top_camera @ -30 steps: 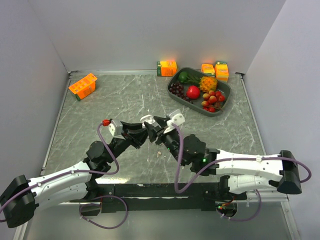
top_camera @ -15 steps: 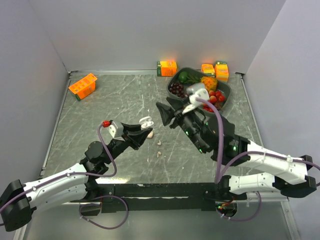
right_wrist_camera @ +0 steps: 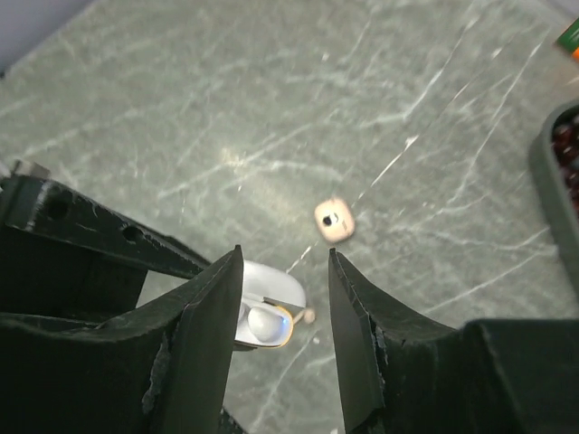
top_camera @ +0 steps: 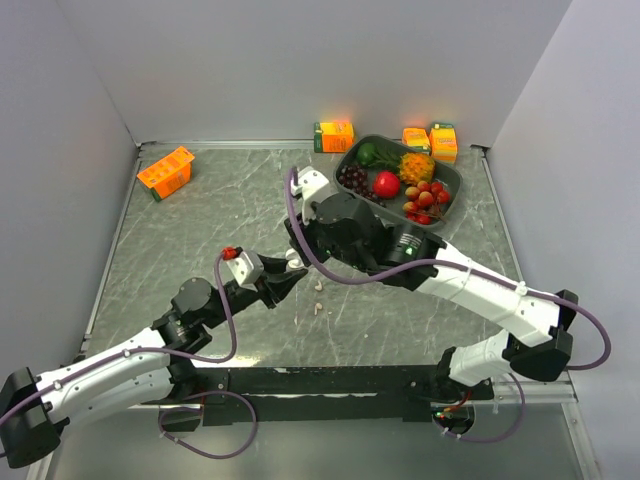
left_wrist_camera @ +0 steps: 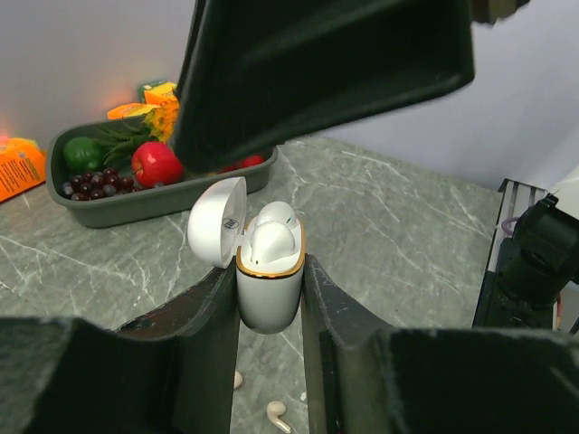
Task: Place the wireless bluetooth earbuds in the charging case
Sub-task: Close the charging case.
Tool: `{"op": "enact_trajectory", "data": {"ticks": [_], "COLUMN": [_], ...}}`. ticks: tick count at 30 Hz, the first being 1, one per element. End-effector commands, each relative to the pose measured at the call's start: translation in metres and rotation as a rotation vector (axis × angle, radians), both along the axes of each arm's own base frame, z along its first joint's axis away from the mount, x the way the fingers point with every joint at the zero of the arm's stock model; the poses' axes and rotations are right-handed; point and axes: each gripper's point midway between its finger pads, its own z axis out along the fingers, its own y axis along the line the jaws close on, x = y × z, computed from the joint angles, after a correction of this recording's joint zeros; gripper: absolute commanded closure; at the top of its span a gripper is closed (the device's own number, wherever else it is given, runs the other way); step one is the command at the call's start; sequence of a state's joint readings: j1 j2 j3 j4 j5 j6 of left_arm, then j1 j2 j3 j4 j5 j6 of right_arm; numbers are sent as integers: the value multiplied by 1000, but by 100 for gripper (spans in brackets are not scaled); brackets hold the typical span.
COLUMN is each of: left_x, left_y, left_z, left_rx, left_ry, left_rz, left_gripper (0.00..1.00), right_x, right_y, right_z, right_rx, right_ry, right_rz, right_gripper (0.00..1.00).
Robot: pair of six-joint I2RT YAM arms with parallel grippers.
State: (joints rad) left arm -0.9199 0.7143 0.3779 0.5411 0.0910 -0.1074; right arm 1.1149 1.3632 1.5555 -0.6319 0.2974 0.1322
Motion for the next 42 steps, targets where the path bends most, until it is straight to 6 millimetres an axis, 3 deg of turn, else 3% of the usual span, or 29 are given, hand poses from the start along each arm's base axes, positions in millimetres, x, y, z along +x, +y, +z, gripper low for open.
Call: {"op": "enact_trajectory", "data": {"ticks": [1,11,23,27,42], "left_x": [-4,-4,1,4,15], "left_y": [0,3,8,11,25], "left_z": [32,35,40,40,42], "left_rx": [-28,-50,-71,-82,-85], "left_ry": [-80,-85,-92,-85,-92], "left_rz": [-19,-10,30,56,154], "left_gripper": [99,99,99,99,99], "right_x": [-6,-9,-19,-22,-44], "right_y": [2,5,1,-3,-10], "right_z": [5,-11,-26,-25,-21], "right_rx": [7,-7,-6,1,21], "right_ry": [59,101,144,150,143], "right_rz": [26,40,48,51,85], "right_gripper": [51,53,78,91,100]}}
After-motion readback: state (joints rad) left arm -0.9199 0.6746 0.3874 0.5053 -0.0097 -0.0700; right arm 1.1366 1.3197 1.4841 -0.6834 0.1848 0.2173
